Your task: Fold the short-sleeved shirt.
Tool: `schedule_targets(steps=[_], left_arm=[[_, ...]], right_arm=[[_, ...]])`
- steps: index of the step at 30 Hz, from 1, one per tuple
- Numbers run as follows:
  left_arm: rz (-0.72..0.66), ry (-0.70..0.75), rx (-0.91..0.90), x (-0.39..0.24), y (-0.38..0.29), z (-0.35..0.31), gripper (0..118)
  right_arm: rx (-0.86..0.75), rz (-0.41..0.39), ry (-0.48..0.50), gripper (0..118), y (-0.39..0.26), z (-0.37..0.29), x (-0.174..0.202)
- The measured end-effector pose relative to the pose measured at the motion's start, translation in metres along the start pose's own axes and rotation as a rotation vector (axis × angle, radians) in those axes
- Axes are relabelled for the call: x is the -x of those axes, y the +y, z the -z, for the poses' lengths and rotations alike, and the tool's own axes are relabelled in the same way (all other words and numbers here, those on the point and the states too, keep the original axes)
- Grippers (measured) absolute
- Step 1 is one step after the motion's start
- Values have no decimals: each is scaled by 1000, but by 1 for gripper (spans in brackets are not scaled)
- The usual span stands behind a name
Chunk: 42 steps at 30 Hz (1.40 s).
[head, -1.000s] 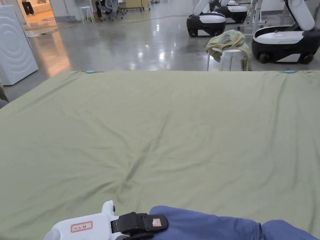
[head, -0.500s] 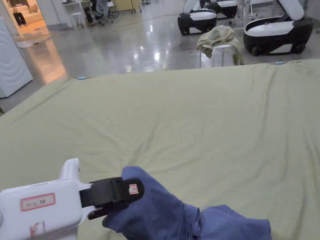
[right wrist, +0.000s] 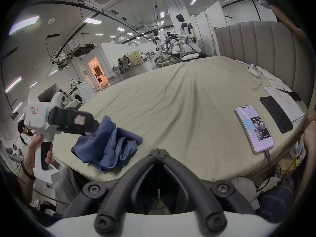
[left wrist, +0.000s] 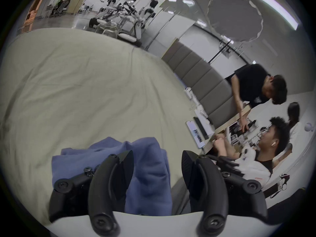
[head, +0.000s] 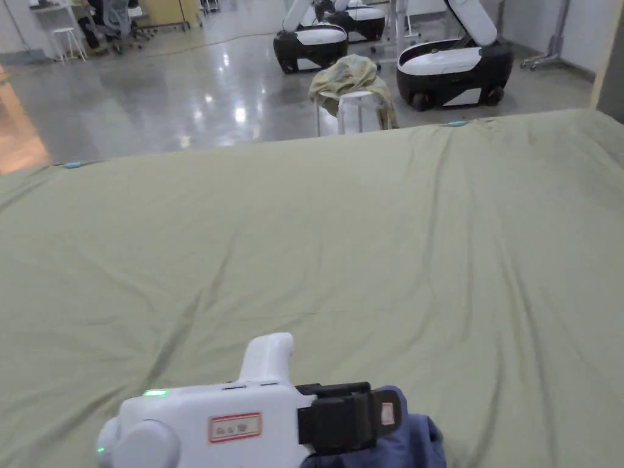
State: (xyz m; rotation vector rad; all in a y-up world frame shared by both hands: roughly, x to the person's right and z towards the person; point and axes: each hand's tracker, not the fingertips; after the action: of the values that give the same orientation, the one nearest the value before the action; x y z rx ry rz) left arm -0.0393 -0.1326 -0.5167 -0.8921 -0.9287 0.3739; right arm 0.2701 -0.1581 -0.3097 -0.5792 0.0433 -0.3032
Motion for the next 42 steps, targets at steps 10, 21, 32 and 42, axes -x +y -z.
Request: schedule_targets(steps=[10, 21, 32, 42], left_arm=[[-129, -25, 189, 42, -51, 93, 4], [-29, -44, -129, 32, -17, -45, 34], [-322, -78, -58, 124, -30, -68, 52], [-536, -224, 6, 156, -57, -30, 62]], right_arm=[[21, -59, 47, 0, 7, 10, 20], [245, -174, 242, 0, 28, 102, 70], [475, -337, 69, 0, 18, 150, 83], [461, -293, 92, 0, 17, 149, 77]])
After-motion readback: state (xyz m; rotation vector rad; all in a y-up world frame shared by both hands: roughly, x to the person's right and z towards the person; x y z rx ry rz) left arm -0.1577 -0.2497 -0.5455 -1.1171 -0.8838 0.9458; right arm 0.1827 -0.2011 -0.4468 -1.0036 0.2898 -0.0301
